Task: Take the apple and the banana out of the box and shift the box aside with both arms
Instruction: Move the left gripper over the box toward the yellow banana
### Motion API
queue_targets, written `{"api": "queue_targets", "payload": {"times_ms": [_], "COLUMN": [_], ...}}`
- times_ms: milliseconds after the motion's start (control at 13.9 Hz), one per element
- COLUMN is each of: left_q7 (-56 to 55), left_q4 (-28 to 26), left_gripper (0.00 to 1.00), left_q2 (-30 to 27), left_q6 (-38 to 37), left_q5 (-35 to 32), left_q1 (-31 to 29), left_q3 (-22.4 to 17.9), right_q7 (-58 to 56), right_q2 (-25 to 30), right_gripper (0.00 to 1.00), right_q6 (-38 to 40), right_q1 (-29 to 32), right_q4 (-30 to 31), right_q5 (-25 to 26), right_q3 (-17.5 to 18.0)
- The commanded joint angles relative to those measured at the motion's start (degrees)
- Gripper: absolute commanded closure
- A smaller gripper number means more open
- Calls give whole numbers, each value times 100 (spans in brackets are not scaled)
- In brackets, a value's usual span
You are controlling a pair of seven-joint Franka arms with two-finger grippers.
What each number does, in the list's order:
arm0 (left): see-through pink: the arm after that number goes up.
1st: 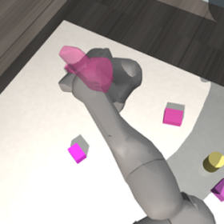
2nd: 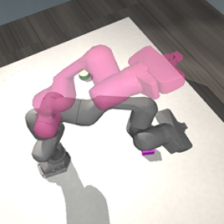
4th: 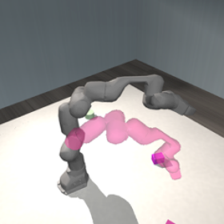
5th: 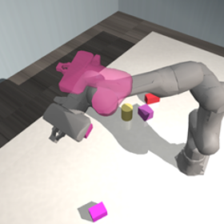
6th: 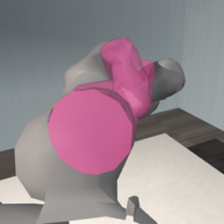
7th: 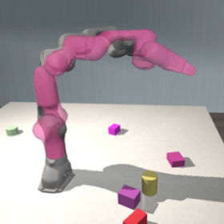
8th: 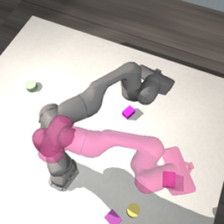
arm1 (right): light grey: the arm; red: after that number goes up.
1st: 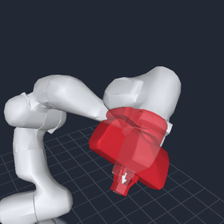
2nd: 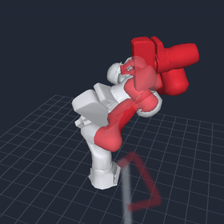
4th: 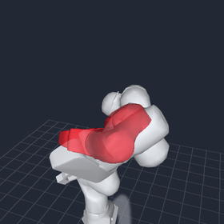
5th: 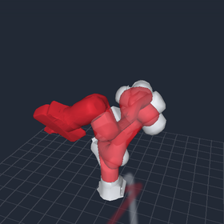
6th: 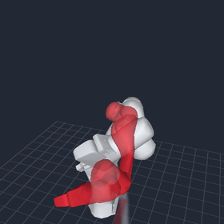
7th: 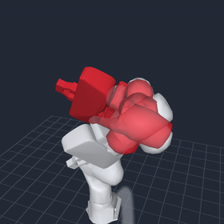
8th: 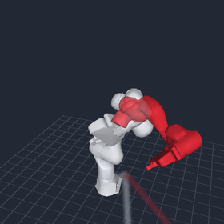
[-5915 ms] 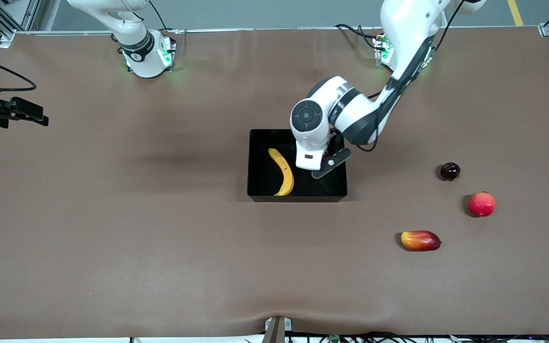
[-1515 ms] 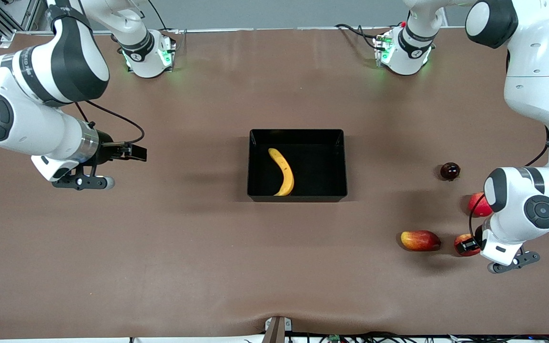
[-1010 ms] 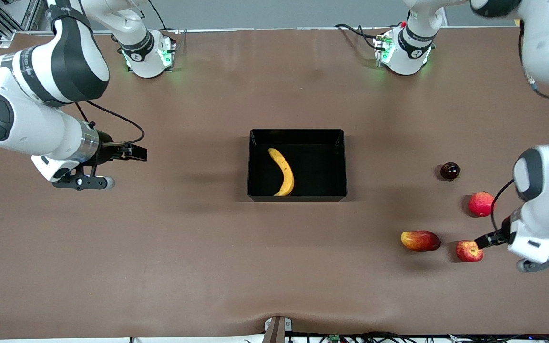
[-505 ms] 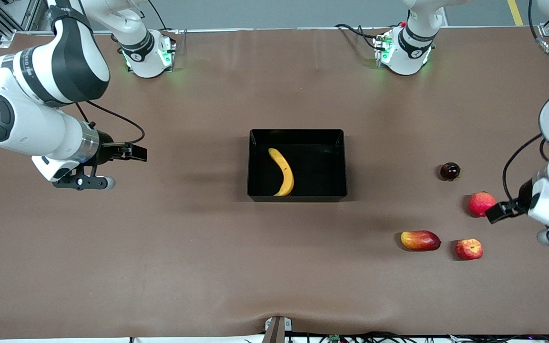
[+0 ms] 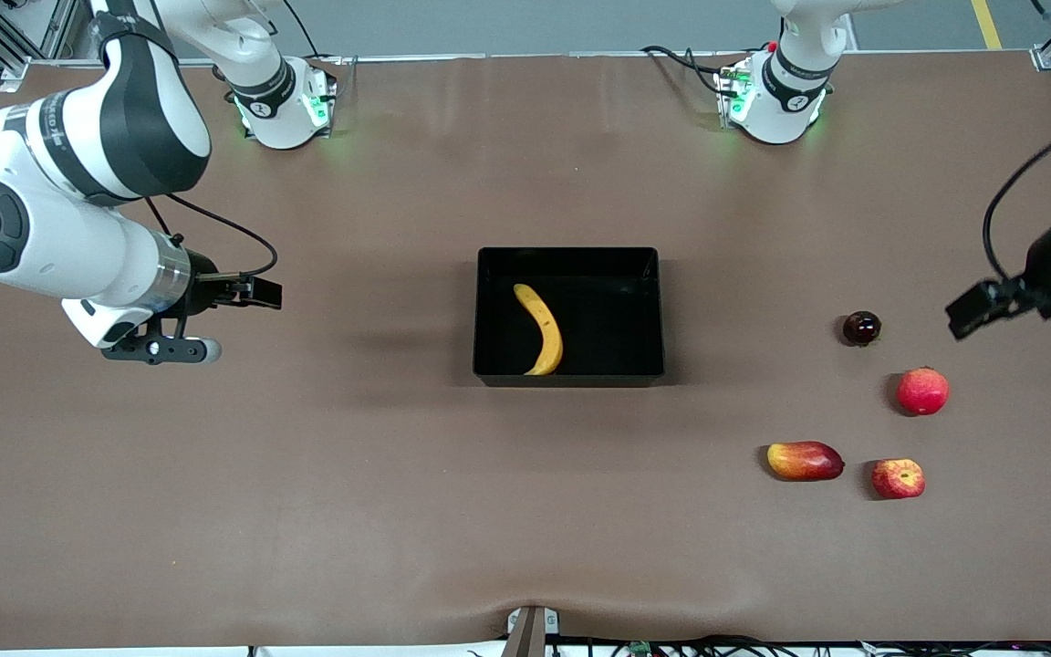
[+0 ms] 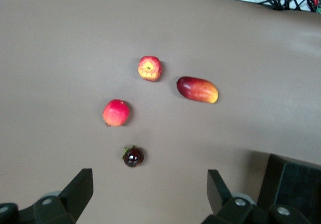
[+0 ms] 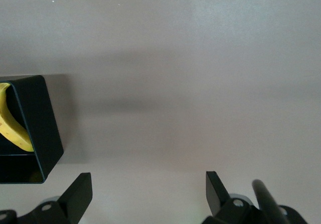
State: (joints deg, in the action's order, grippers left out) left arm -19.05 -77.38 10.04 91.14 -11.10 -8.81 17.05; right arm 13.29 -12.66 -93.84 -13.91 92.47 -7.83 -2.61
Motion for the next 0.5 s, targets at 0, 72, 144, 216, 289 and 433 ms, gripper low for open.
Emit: {"api": "queue_targets", "payload": {"times_ms": [0, 72, 144, 216, 289, 433], "left_q7": [129, 129, 121, 112, 121, 121], "left_q4": [-233, -277, -408, -679, -1030, -1969], "left_gripper": [0, 0, 0, 0, 0, 0], "left_q2": [-423, -537, -695, -923, -1160, -1731], "left_q6": [-438, -518, -545, -493, -362, 216], "left_q5": [134, 299, 553, 730, 801, 881], "left_q1": [-42, -50, -16, 37, 159, 501], "left_q3": [123, 141, 80, 53, -43, -227], "right_q7": [51, 51, 51, 51, 51, 51], "right_q2": [0, -8, -8, -8, -8, -8], "right_gripper": [0, 0, 0, 0, 0, 0], "right_q6": [-30, -30, -38, -38, -38, -47], "right_q1": [46, 55, 46, 46, 46, 46], "right_q4": [8, 8, 8, 8, 8, 8], "right_q5": [-34, -34, -34, -34, -34, -34], "right_q3": [50, 50, 50, 50, 50, 50]}}
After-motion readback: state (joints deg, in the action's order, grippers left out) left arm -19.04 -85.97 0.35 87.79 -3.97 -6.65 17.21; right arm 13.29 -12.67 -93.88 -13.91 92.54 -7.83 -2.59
